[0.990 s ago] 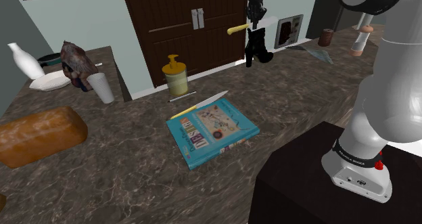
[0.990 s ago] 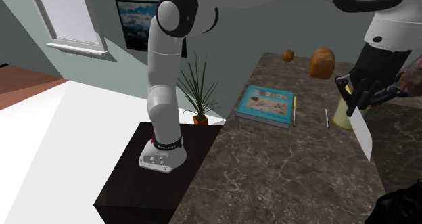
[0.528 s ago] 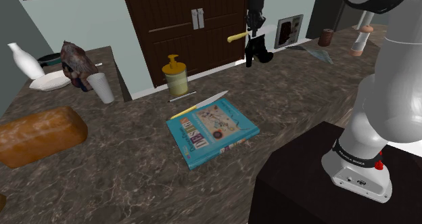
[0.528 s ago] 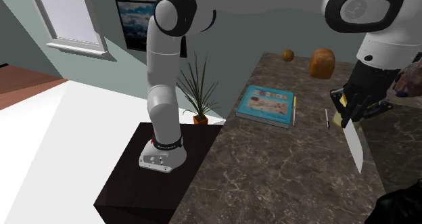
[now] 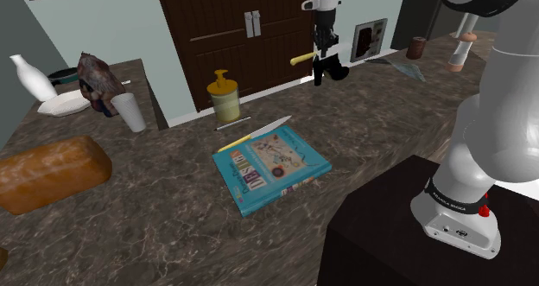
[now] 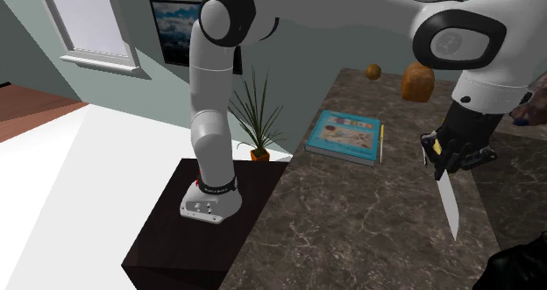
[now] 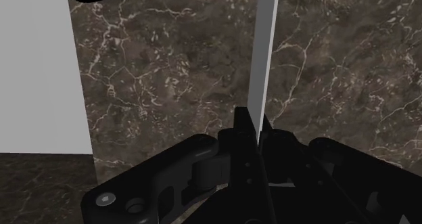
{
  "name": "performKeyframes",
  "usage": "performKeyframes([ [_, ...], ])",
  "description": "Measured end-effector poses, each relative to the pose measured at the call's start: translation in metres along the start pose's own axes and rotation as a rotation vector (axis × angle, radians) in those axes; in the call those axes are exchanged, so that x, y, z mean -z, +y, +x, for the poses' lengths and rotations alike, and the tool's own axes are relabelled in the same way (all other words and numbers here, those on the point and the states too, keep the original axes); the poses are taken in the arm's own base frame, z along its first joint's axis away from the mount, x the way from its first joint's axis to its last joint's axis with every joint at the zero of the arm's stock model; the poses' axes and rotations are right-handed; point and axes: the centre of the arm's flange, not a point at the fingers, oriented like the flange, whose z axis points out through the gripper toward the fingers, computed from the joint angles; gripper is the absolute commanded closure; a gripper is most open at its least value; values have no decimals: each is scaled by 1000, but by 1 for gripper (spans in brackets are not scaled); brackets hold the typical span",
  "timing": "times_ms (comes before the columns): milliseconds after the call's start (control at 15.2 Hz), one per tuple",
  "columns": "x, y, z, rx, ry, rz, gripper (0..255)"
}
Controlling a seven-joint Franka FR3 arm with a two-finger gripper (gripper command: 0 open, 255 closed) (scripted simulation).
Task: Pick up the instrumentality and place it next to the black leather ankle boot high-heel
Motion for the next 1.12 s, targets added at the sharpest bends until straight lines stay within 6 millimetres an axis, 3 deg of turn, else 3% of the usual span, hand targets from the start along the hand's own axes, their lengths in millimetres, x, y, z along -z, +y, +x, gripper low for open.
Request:
performKeyframes([
  [1122, -90, 2, 1, 0, 0, 0, 255],
])
